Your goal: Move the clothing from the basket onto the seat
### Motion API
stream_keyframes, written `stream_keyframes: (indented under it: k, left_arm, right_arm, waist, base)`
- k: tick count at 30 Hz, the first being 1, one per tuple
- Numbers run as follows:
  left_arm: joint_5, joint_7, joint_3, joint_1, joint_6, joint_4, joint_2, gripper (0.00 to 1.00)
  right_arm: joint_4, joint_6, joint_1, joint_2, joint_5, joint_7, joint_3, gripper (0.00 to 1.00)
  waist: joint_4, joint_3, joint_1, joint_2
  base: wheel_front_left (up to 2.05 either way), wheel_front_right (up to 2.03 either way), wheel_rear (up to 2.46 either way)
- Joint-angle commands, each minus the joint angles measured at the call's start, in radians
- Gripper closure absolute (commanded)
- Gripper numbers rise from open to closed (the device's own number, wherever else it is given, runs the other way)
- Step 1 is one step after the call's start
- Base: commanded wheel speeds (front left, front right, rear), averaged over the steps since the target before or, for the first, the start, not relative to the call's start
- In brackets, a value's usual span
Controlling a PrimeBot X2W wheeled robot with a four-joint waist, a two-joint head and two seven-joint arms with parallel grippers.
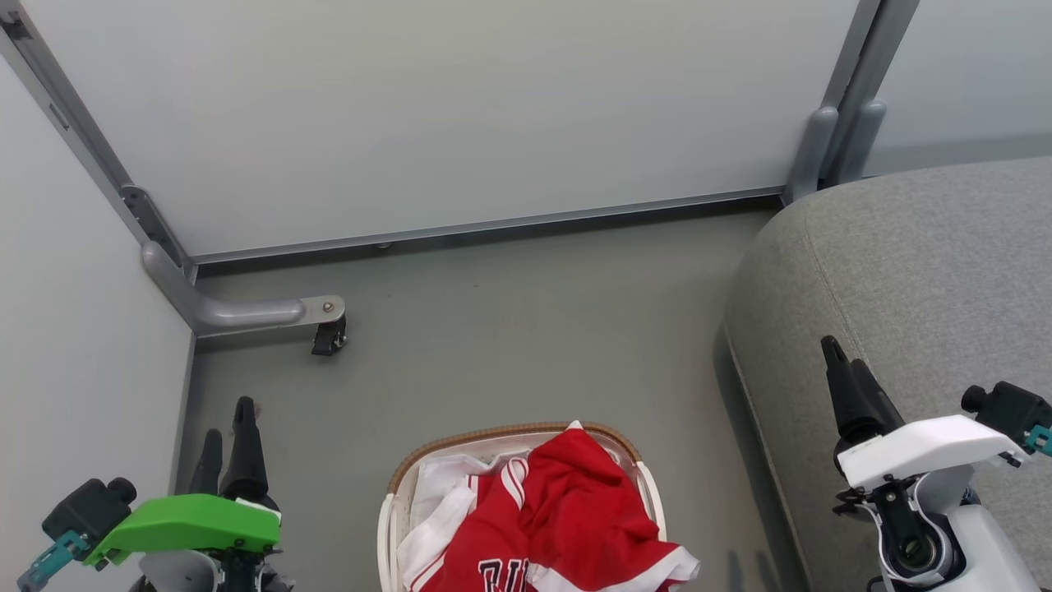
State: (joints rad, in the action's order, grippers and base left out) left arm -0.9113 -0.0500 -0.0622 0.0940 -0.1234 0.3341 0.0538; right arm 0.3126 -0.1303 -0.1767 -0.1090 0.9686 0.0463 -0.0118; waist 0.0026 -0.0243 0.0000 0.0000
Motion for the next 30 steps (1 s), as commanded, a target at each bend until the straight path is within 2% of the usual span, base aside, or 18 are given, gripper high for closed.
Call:
stream_keyframes:
  k: [1,13,30]
  left_arm:
    - [0.046,-0.01,0.006,0.034,0.001,-0.009,0.015,0.0]
    - [0.219,-0.049,0.048,0.043,0.022,0.011,0.032,0.0]
    - [0.403,-0.097,0.073,0.014,0.046,0.025,0.036,0.0]
  right_arm:
    - [-0.006,0.0,-0.03,-0.013,-0.042,0.014,-0.005,0.0]
    - [0.023,0.0,-0.056,-0.021,-0.209,0.053,-0.043,0.0]
    - [0.046,0.0,-0.061,-0.028,-0.405,0.101,-0.074,0.0]
  waist:
    - [0.0,-0.001,0.0,0.0]
    - [0.002,-0.007,0.0,0.0]
    - [0.004,-0.002,0.0,0.0]
  base:
    - [0.0,0.0,0.0]
    - [0.0,0.0,0.0]
    - [0.0,0.0,0.0]
